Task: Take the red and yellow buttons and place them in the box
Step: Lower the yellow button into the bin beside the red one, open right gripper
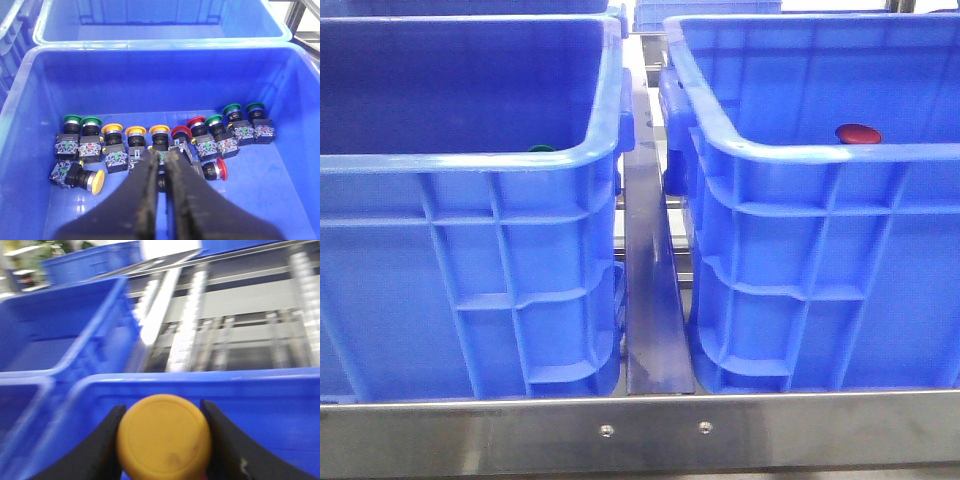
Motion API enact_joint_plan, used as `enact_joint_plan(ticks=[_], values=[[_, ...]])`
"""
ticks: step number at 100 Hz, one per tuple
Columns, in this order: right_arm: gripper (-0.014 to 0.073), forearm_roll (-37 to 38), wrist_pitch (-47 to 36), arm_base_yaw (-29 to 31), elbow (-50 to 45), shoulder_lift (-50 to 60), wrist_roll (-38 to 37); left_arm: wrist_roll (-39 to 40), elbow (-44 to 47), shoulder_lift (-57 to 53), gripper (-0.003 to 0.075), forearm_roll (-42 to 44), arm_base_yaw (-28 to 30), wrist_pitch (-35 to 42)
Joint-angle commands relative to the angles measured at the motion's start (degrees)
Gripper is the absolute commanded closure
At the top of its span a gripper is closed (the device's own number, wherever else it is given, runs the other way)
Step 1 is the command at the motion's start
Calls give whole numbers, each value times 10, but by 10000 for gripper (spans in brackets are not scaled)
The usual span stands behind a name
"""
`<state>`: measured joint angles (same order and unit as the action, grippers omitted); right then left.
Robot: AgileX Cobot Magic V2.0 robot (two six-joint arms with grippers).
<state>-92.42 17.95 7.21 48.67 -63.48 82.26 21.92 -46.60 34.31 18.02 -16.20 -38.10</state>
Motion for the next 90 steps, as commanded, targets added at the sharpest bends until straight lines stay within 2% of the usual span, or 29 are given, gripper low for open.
enact_joint_plan(ticks=[1, 14, 32, 56, 90], values=[[440, -33, -44, 3, 20, -2, 41, 5, -14, 0, 741, 6, 2, 49], [440, -63, -89, 3, 20, -39, 108, 5, -14, 0, 741, 6, 2, 49], [442, -106, -84, 3, 39, -117, 182, 5, -14, 0, 741, 6, 2, 49], [442, -115, -98, 3, 89, -210, 216, 5, -14, 0, 741, 5, 2, 48], [444, -116, -114, 5, 101, -281, 252, 5, -14, 0, 741, -1, 2, 48]])
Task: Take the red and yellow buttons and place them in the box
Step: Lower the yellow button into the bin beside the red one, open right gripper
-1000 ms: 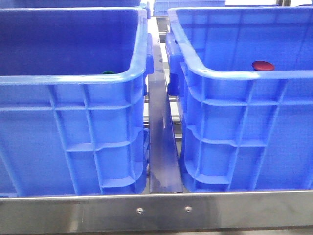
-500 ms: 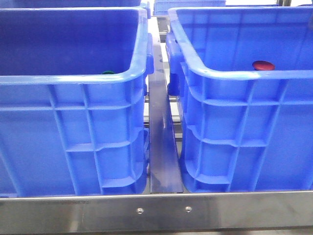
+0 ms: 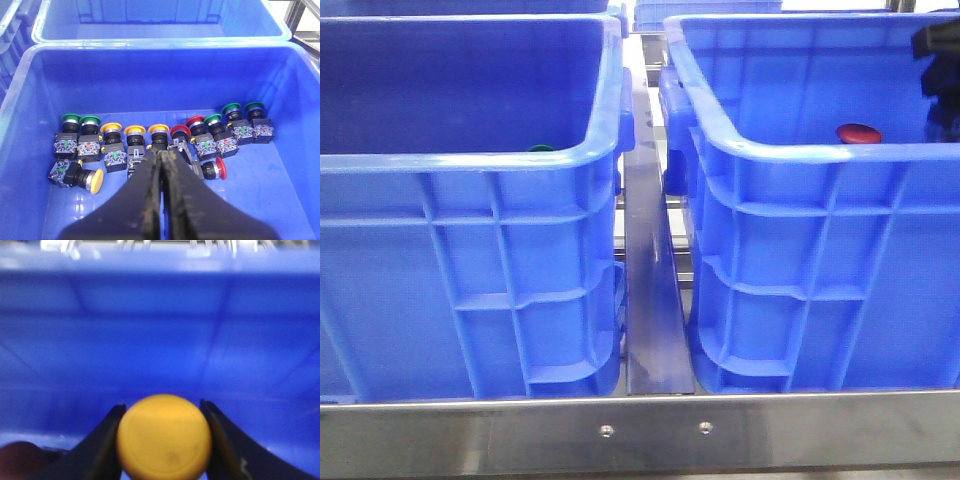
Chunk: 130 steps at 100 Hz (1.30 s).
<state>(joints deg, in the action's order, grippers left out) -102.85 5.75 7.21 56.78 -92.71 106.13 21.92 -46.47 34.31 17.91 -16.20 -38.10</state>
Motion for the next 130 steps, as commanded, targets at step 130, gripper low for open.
enact_joint_plan(ticks=[130], values=[[416, -45, 28, 30, 7, -64, 13, 5, -16, 0, 741, -1, 2, 49]])
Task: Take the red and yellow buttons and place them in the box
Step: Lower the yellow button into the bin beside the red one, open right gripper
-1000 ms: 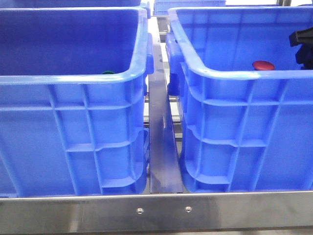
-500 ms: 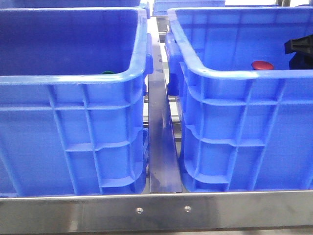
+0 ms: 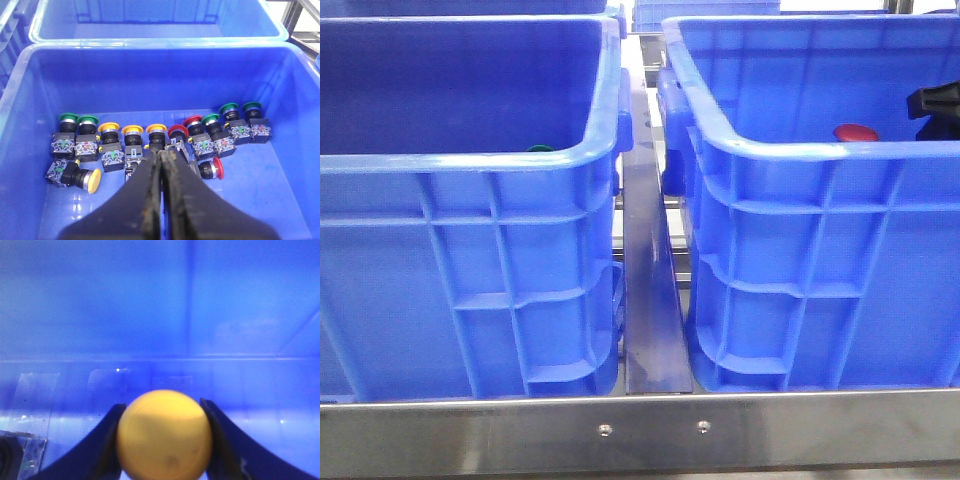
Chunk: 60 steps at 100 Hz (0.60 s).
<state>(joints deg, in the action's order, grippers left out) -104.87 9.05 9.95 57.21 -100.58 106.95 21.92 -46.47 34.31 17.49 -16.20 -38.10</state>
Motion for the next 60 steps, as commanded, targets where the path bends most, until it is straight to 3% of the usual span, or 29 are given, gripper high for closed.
enact_joint_plan(ticks=[1, 30, 60], values=[[410, -25, -5, 2, 3, 15, 5, 5, -16, 0, 741, 3, 2, 49], [30, -35, -5, 2, 2, 45, 5, 5, -16, 0, 741, 3, 2, 49], [-1, -38, -15, 2, -14, 147, 4, 5, -16, 0, 741, 3, 2, 49]])
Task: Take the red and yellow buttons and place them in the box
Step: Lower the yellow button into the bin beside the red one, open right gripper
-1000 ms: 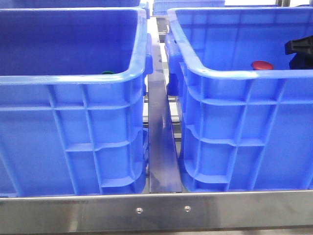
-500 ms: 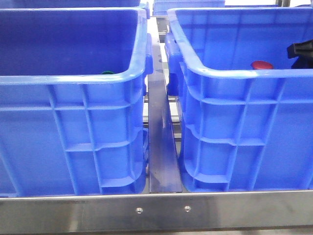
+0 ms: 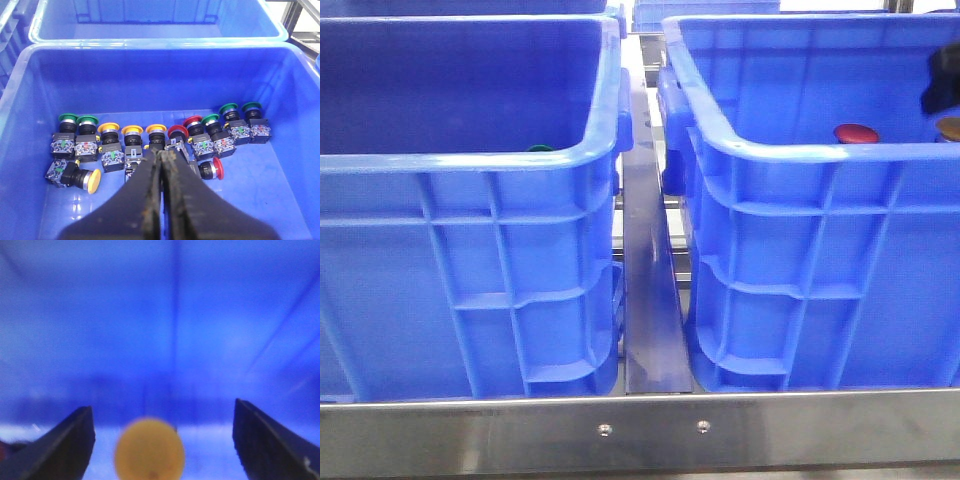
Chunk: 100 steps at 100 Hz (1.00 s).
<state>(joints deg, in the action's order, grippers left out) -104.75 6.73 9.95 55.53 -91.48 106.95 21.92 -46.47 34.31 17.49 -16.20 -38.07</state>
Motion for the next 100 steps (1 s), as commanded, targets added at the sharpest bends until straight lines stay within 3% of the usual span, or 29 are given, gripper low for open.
enact_joint_plan(ticks=[1, 73, 83, 100], values=[[-1, -40, 7, 2, 2, 63, 4, 5, -16, 0, 741, 3, 2, 49], [13, -40, 27, 2, -253, 584, -22, 5, -16, 0, 741, 3, 2, 48], [93, -40, 27, 2, -270, 633, -22, 5, -16, 0, 741, 3, 2, 48], [368, -40, 32, 2, -277, 675, -22, 5, -16, 0, 741, 3, 2, 47]])
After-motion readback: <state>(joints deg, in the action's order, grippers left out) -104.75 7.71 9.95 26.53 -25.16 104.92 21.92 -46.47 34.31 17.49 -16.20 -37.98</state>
